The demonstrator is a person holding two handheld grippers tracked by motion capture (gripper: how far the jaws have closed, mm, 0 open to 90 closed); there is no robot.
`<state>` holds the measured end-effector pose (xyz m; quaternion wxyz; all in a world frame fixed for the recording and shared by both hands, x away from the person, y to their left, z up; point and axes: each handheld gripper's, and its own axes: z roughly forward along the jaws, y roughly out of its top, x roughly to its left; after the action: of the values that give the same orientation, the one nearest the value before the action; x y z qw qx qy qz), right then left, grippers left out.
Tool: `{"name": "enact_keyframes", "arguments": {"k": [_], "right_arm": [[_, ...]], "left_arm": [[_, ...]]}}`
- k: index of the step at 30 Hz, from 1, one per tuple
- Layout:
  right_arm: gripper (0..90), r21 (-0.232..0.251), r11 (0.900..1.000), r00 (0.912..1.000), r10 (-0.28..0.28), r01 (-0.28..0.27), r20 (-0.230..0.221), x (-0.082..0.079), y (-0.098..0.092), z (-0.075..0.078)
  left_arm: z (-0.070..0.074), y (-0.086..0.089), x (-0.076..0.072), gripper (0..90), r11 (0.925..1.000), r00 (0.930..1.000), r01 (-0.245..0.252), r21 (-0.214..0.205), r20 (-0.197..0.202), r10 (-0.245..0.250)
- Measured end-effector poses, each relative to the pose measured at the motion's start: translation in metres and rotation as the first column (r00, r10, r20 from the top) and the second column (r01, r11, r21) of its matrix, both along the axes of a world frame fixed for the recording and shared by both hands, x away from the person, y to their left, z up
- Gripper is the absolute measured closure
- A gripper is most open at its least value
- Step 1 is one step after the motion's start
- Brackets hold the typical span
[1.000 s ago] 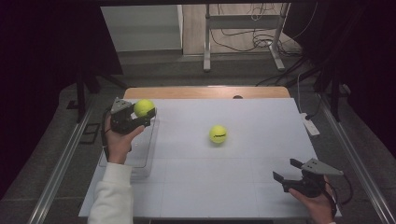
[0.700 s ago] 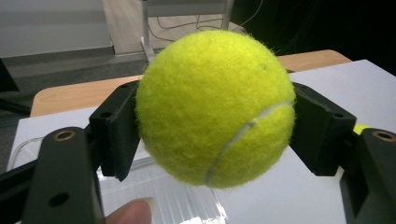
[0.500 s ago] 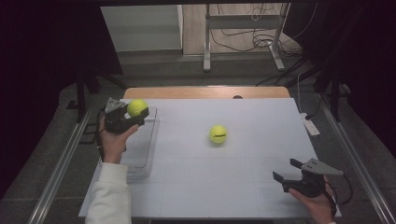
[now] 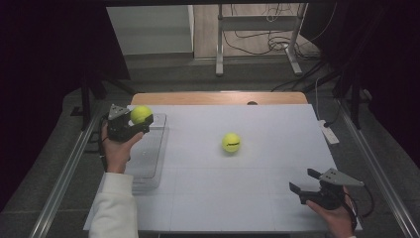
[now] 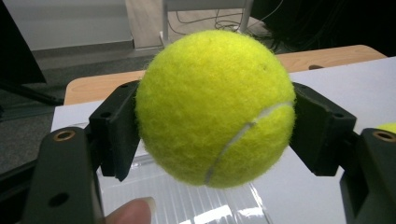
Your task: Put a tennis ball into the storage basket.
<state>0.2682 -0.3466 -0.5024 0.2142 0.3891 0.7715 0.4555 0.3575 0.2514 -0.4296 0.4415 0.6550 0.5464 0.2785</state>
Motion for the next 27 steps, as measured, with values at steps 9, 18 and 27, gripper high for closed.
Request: {"name": "enact_keyframes", "arguments": {"k": [9,18,27], "right_arm": [[11.4,0.001,1.0000,1.0000,0.002,-0.002,0.000,0.000,0.000,0.000],[11.4,0.000,1.0000,1.0000,0.000,0.000,-0.001,0.000,0.000,0.000],[11.4,0.003,1.0000,1.0000,0.000,0.000,-0.003,0.000,0.000,0.000]], "left_arm": [[-0.011,0.005,0.007,26.5,0.9997,0.9988,-0.018,0.013,-0.046,0.019],[-0.015,0.007,0.010,26.5,0.9990,0.9961,-0.035,0.027,-0.080,0.037],[-0.021,0.011,0.014,26.4,0.9975,0.9919,-0.055,0.045,-0.113,0.059]]}}
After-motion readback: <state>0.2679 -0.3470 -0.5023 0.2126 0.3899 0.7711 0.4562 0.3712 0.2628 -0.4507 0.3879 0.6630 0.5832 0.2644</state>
